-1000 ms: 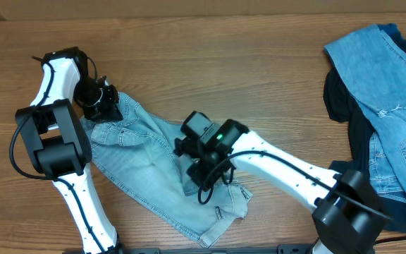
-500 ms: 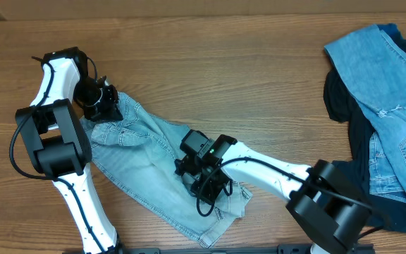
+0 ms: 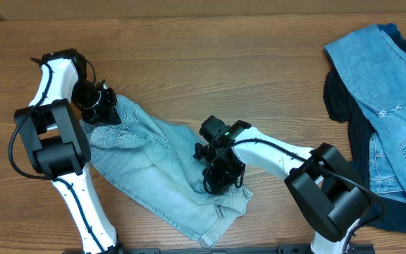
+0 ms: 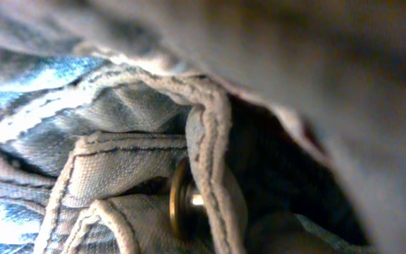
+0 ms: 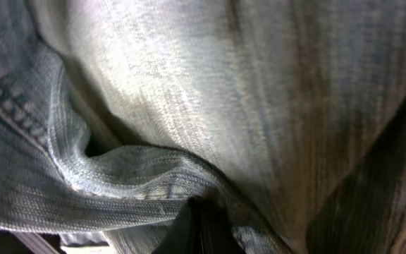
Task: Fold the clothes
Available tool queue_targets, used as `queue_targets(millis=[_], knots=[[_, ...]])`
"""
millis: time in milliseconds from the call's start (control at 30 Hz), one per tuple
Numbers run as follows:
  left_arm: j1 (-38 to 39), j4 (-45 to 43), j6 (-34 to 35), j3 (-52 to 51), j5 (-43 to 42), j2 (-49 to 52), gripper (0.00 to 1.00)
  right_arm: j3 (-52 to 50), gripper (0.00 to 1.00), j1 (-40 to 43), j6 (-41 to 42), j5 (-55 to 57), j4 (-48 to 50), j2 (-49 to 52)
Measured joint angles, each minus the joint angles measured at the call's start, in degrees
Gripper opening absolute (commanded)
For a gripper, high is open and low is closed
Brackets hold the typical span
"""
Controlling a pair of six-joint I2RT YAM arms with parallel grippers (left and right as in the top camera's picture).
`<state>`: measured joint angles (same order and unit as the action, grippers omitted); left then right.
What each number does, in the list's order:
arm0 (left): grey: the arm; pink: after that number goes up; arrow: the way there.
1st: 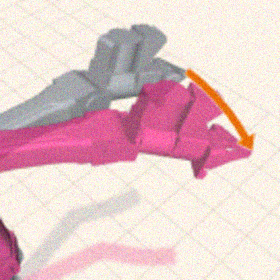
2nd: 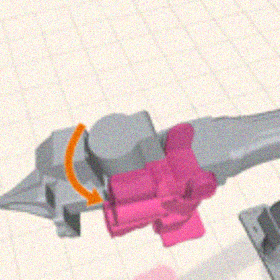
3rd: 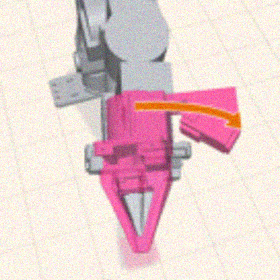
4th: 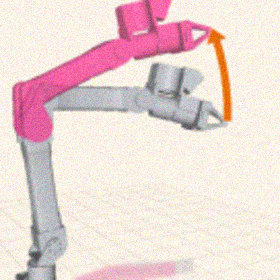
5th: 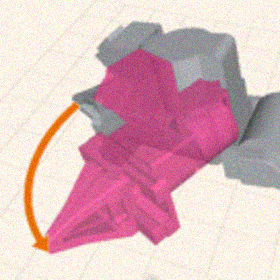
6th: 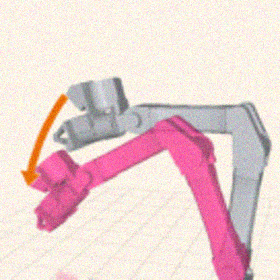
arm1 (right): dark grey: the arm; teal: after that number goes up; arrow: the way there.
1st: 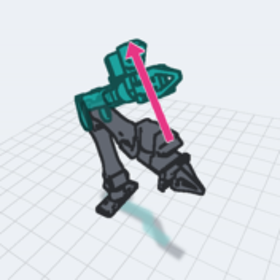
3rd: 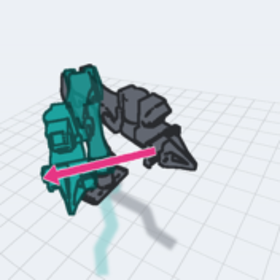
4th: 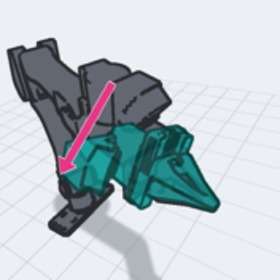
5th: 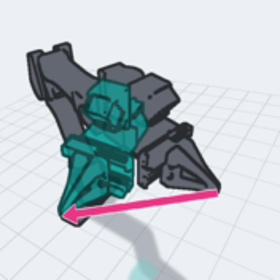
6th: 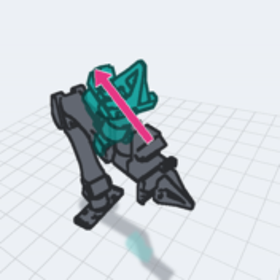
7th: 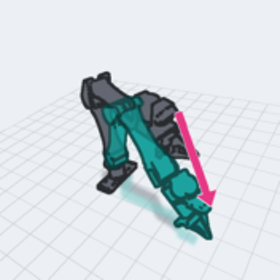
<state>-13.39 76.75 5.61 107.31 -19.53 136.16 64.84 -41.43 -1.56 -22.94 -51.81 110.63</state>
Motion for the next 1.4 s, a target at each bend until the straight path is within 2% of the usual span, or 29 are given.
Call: queue_targets(millis=[133,200,300,400,533,700,867,1000,1133,1267,1400], knots=[[0.1,-0.4,0.0,0.0,-0.2,0.0,0.04,-0.4,0.04,4.0,3.1,-5.7,2.1,1.6],[0.7,-3.9,0.2,-0.7,0.5,-1.4,0.04,-0.3,0.04,6.7,5.6,-6.7,4.8,1.8],[2.0,-8.9,-0.9,-1.2,2.2,-10.8,0.04,0.4,0.04,9.5,8.4,-5.2,7.8,1.9],[2.7,-10.4,-2.9,-1.2,2.7,-23.6,0.04,3.0,0.04,10.3,10.0,0.8,8.3,1.9],[2.7,-10.6,-4.3,-1.1,3.8,-32.8,0.04,7.5,0.04,15.2,11.0,13.8,11.0,3.0],[2.7,-10.1,-4.8,-1.1,4.5,-33.9,0.04,10.8,0.04,24.2,10.6,27.2,14.2,5.0],[3.3,-9.2,-8.1,-1.1,5.6,-33.9,0.04,11.6,0.04,34.4,10.5,31.8,16.2,5.9],[8.5,-10.8,-10.4,-6.3,9.2,-34.0,0.04,14.2,0.04,32.7,11.0,32.3,11.0,6.4],[13.1,-21.1,-10.7,-22.7,8.7,-34.4,0.04,22.1,0.04,30.9,12.3,25.4,3.9,4.6],[14.8,-33.8,-11.7,-37.8,4.2,-34.2,0.04,24.0,0.04,30.9,14.1,23.4,-3.2,-11.0],[19.2,-39.4,-11.8,-38.5,2.5,-31.8,0.04,24.9,0.04,30.6,15.3,23.2,-10.7,-18.4]])
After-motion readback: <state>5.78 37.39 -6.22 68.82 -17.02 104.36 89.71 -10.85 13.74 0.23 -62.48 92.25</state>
